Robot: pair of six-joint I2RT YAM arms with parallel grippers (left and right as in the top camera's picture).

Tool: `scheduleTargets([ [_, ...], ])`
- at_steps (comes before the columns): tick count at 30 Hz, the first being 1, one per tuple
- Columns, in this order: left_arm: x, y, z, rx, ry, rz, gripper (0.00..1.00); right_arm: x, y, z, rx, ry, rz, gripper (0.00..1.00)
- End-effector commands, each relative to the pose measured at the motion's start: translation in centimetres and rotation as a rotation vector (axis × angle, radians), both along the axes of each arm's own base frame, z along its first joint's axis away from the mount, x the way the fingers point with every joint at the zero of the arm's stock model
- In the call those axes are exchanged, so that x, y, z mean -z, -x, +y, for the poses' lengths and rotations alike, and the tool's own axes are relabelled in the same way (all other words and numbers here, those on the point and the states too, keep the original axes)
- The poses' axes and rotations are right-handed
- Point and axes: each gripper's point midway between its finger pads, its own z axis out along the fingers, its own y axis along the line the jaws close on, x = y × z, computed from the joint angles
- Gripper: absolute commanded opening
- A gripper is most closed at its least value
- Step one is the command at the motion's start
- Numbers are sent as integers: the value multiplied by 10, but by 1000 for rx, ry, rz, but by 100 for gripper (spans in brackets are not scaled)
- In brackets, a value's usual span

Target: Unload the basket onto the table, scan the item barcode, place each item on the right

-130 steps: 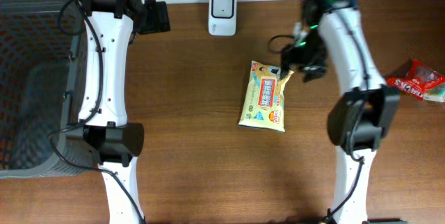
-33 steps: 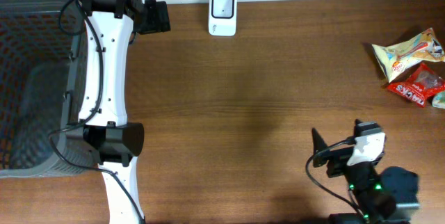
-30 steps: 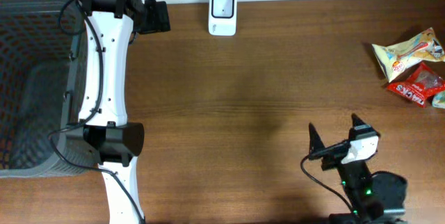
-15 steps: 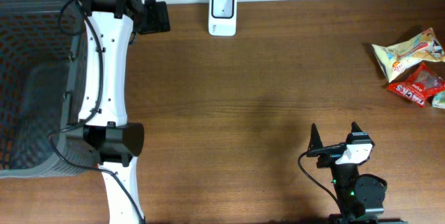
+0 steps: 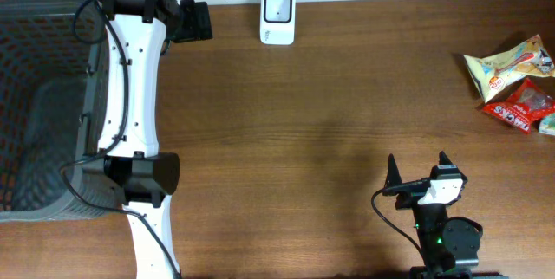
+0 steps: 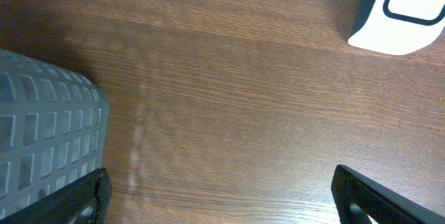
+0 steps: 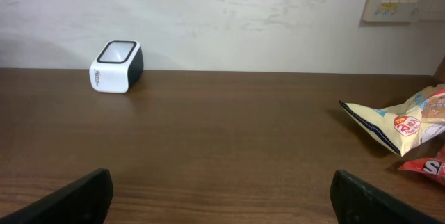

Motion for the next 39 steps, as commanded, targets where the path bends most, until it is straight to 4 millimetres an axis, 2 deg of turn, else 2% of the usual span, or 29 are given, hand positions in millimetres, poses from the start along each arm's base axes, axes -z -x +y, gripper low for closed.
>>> scheduleTargets([
  [1, -1, 0, 2, -12, -2, -3, 99, 3, 0, 0, 5, 4, 2, 99],
  [6, -3, 3, -2, -2, 16, -3, 99, 3, 0, 0, 5, 4, 2, 99],
  [10, -26, 16, -38, 100, 37, -124, 99, 3, 0, 0, 5, 4, 3, 99],
  [11, -31, 27, -46, 173, 21, -204, 99, 3, 0, 0, 5, 4, 2, 99],
  [13, -35, 56, -46, 253, -11, -290, 99, 3, 0, 0, 5, 4, 3, 99],
  [15, -45, 89, -37, 254, 1, -421, 99, 3, 0, 0, 5, 4, 2, 99],
  [17, -44, 132, -26, 259, 2, -492, 99, 3, 0, 0, 5, 4, 2, 99],
  [18, -40, 168, -17, 257, 7, -536, 99, 3, 0, 0, 5, 4, 2, 99],
  [19, -34, 186, -13, 257, 6, -551, 99, 3, 0, 0, 5, 4, 3, 99],
  [20, -21, 212, -6, 266, -1, -572, 99, 3, 0, 0, 5, 4, 2, 99],
  [21, -8, 229, -2, 269, -3, -587, 99, 3, 0, 0, 5, 4, 2, 99],
  [23, 23, 252, 10, 249, -35, -593, 99, 3, 0, 0, 5, 4, 2, 99],
  [26, 62, 259, 15, 240, -50, -564, 99, 3, 0, 0, 5, 4, 3, 99],
  [29, 81, 253, 19, 206, -52, -681, 99, 3, 0, 0, 5, 4, 2, 99],
  [31, 78, 245, 27, 155, -50, -835, 99, 3, 0, 0, 5, 4, 3, 99],
  [34, 80, 240, 33, 115, -48, -977, 99, 3, 0, 0, 5, 4, 3, 99],
  [39, 89, 245, 46, 64, -61, -1056, 99, 3, 0, 0, 5, 4, 3, 99],
])
